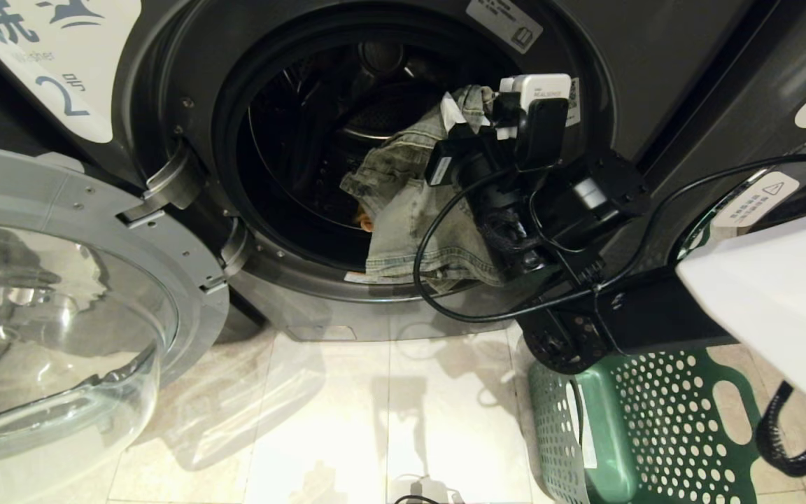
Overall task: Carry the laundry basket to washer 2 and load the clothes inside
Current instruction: Place the clothes into the washing machine
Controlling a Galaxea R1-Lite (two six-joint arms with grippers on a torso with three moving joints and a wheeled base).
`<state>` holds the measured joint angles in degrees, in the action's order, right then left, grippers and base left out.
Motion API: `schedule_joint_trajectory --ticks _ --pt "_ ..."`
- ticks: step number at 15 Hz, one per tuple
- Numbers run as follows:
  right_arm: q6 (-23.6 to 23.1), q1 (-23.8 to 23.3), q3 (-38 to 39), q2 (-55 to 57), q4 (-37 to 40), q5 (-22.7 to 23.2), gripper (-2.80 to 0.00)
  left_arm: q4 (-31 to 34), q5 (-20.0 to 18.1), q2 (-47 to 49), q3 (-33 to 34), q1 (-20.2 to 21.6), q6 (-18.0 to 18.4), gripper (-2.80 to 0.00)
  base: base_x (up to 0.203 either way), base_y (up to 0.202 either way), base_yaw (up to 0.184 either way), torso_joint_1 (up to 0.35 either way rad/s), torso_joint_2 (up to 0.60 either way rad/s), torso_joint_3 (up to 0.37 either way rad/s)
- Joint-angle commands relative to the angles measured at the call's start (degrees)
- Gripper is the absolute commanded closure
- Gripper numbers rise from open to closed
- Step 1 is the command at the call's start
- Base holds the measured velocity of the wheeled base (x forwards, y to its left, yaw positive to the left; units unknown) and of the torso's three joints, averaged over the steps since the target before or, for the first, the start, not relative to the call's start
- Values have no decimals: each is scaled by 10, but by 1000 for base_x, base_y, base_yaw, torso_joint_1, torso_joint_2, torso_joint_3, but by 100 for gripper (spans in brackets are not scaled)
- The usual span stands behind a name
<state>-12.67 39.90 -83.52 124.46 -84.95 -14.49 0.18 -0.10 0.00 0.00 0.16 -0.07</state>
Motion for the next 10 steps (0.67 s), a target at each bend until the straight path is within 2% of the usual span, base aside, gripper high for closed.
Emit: schedule_joint_trajectory --ticks 1,5,8,9,10 --pt "-12 5 -35 62 -25 -1 0 0 0 1 0 0 0 0 0 0 0 0 0 0" --pt "-38 11 -156 125 -14 -2 0 0 0 1 0 0 0 0 0 0 0 0 0 0" --pt "-37 5 -270 170 101 -20 0 0 0 1 0 0 0 0 0 0 0 0 0 0" --pt "-36 0 -286 184 146 -25 0 0 0 1 0 0 0 0 0 0 0 0 0 0" --pt "-34 -3 -289 196 159 -29 0 0 0 1 0 0 0 0 0 0 0 0 0 0"
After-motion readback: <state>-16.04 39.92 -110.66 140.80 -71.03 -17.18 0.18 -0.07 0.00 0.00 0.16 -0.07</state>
